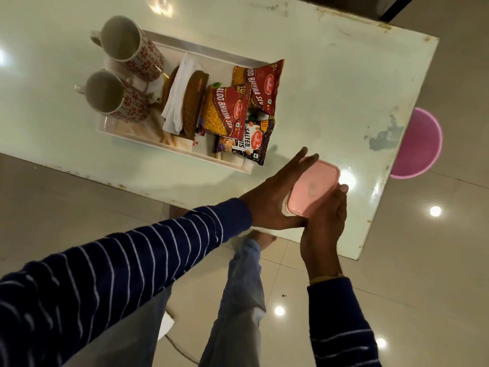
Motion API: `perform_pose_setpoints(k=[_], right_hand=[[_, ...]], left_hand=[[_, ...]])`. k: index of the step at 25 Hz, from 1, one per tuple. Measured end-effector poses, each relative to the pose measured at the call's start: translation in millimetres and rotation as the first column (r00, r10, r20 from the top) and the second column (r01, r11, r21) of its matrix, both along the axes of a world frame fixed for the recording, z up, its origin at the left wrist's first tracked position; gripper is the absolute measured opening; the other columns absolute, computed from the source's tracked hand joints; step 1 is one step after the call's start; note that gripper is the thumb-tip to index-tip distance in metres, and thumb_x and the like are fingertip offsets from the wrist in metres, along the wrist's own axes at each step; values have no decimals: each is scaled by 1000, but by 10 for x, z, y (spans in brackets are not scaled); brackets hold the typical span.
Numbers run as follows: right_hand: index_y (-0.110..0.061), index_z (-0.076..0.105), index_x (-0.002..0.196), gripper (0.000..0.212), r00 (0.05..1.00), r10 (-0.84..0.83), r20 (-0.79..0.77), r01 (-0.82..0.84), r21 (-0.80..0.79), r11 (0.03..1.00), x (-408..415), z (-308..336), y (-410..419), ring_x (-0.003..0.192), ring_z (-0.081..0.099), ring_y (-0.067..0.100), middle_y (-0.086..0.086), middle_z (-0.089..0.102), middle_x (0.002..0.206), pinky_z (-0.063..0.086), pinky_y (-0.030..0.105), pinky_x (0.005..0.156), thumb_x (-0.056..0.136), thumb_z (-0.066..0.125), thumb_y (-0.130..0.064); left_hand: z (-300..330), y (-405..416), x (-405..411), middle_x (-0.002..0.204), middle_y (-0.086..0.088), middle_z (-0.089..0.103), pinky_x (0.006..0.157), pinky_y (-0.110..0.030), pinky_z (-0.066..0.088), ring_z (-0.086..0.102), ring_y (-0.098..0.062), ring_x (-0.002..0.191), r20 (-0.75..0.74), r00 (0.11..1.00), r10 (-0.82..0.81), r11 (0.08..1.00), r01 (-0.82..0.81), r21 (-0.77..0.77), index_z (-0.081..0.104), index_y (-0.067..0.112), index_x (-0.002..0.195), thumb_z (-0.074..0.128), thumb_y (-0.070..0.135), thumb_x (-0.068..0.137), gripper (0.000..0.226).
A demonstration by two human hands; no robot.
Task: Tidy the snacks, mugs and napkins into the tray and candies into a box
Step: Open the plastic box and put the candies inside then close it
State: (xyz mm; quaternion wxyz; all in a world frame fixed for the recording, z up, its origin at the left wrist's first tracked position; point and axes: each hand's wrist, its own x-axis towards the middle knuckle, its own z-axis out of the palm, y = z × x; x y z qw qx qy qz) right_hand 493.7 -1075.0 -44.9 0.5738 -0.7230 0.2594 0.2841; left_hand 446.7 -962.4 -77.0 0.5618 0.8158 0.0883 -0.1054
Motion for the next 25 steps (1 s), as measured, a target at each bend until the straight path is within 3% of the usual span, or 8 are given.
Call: perform_pose_setpoints(k=[3,6,8,10,13,17,20,25], right_hand=[[-22,53,130,44,992,129,-3,-128,102,986,198,-145,63,124,55,33,10,59,130,50,51,101,106,29,-49],[-19,48,138,47,974,226,17,-227,61,972,389,-317,172,125,56,26,7,58,135,53,39,98,106,30,-47],[-23,47,137,45,973,232,11,-232,39,972,478,-403,261,124,55,22,3,56,135,51,40,102,106,28,-50],[-26,45,138,44,975,224,-10,-223,25,974,534,-495,312,124,54,21,2,55,136,48,42,105,106,25,-50],[-24,43,141,45,969,245,32,-245,13,969,543,-603,320,125,54,23,3,55,137,50,37,102,107,24,-47],[-32,47,134,39,963,260,68,-255,-76,964,500,-647,364,123,50,20,-3,46,127,49,30,94,106,27,-50],[-40,47,124,30,963,255,82,-245,-118,962,488,-688,402,123,47,21,-15,42,112,49,36,98,105,28,-51],[-28,51,131,39,973,221,66,-199,-244,949,516,-744,463,123,48,24,-4,46,121,46,49,105,106,27,-46]], left_hand=[[-41,2,7,165,-15,-6,109,-45,42,13,-35,151,-38,997,73,997,-71,40,4,4,156,78,25,85,105],[-73,-19,29,165,-15,-5,112,-39,35,12,-34,151,-78,982,172,985,-171,12,1,5,156,66,20,94,91],[-83,-41,90,164,-17,12,114,-39,34,27,-33,147,-104,955,279,958,-284,-39,3,8,157,53,15,101,75],[-108,-75,162,149,-22,42,100,-32,46,55,-28,120,-154,900,408,910,-414,-10,6,11,157,44,11,104,65],[-161,-180,217,118,-22,63,78,-18,42,55,-13,84,-175,835,522,853,-517,75,11,11,157,43,10,104,61],[-255,-203,197,130,-20,61,89,-20,43,62,-25,104,-178,788,589,807,-585,79,15,11,156,44,9,104,59],[-279,-191,177,134,-21,58,97,-28,46,61,-31,114,-171,782,599,800,-593,90,15,10,156,43,9,104,59],[-315,-131,188,139,-21,55,107,-41,45,56,-33,125,-148,810,568,823,-562,86,17,8,155,43,8,104,58]])
